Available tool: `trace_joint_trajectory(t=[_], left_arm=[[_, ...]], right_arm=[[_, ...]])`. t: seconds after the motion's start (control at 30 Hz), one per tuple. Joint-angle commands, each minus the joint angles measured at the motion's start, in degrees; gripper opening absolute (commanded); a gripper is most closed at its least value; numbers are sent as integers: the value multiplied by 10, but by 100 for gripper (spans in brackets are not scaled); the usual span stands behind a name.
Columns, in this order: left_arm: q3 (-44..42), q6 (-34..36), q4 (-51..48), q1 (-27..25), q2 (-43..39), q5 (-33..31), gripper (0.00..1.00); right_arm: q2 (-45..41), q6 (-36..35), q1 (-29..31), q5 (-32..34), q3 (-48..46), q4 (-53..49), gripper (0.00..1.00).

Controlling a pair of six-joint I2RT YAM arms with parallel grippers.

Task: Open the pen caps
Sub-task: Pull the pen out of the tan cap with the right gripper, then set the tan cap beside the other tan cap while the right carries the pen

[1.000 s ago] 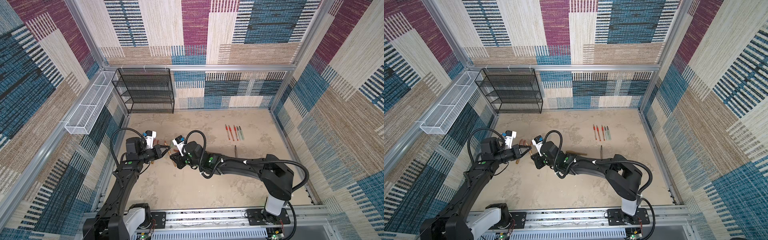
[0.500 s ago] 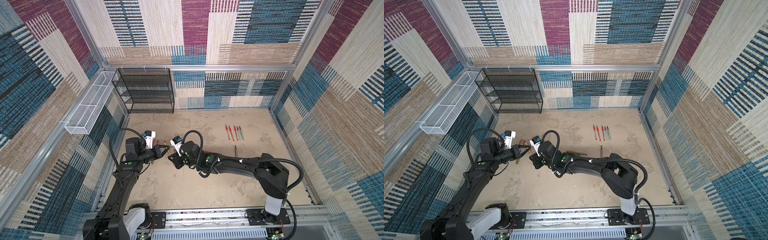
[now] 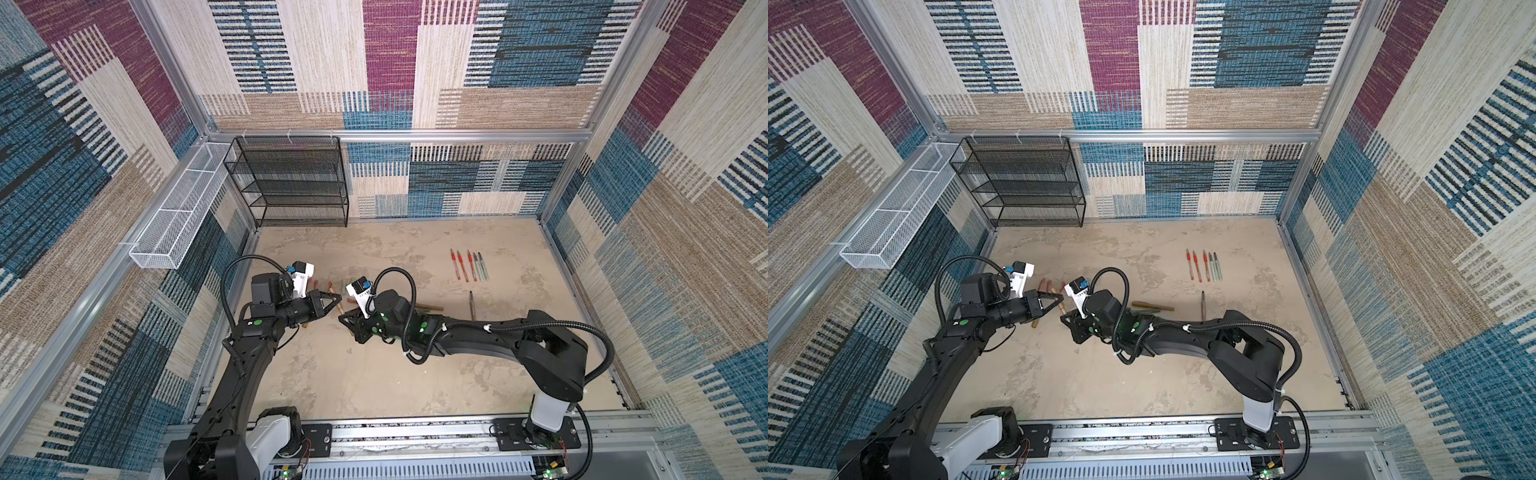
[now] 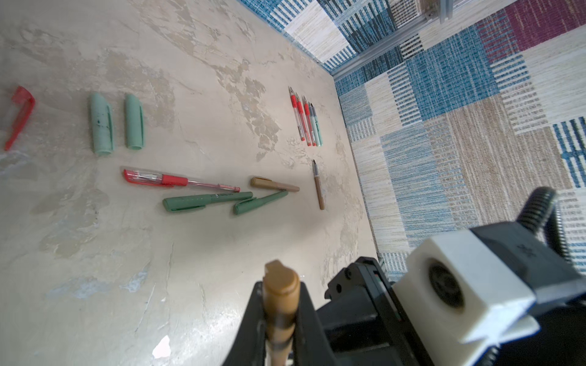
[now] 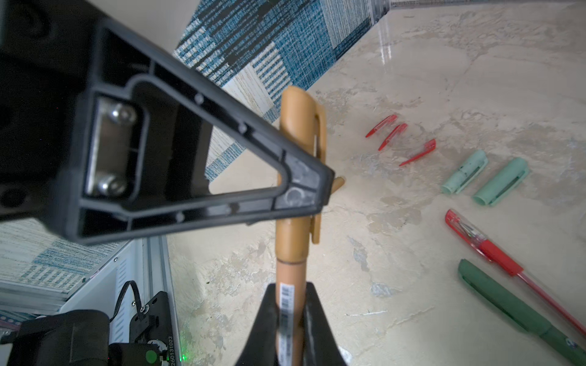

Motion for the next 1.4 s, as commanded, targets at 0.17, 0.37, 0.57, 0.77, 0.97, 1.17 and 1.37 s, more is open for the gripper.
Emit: trace_joint_trajectory(t=[0.17, 0.37, 0.57, 0.77, 0.97, 1.17, 1.37], left_arm=[[32, 14, 46, 21, 6, -67, 0], [38, 19, 40, 30, 14, -80, 0], [35, 105, -23, 28, 30, -144, 0], [48, 188, -66, 15, 70, -203, 0], [74, 251, -127, -3, 134, -240, 0], [88, 291, -156, -12, 194, -317, 0], [108, 297, -170, -14, 251, -340, 0]], right_arm=[[-53, 42, 5, -8, -118, -28, 0], [-91, 53, 4, 14, -159, -21, 0], [-146, 61, -15, 70, -175, -77, 0], [-209, 76, -62, 92, -200, -129, 0], [-260, 65, -98, 113, -209, -186, 0], [-301, 61, -141, 113, -225, -227, 0], [-334, 64, -192, 108, -242, -258, 0]])
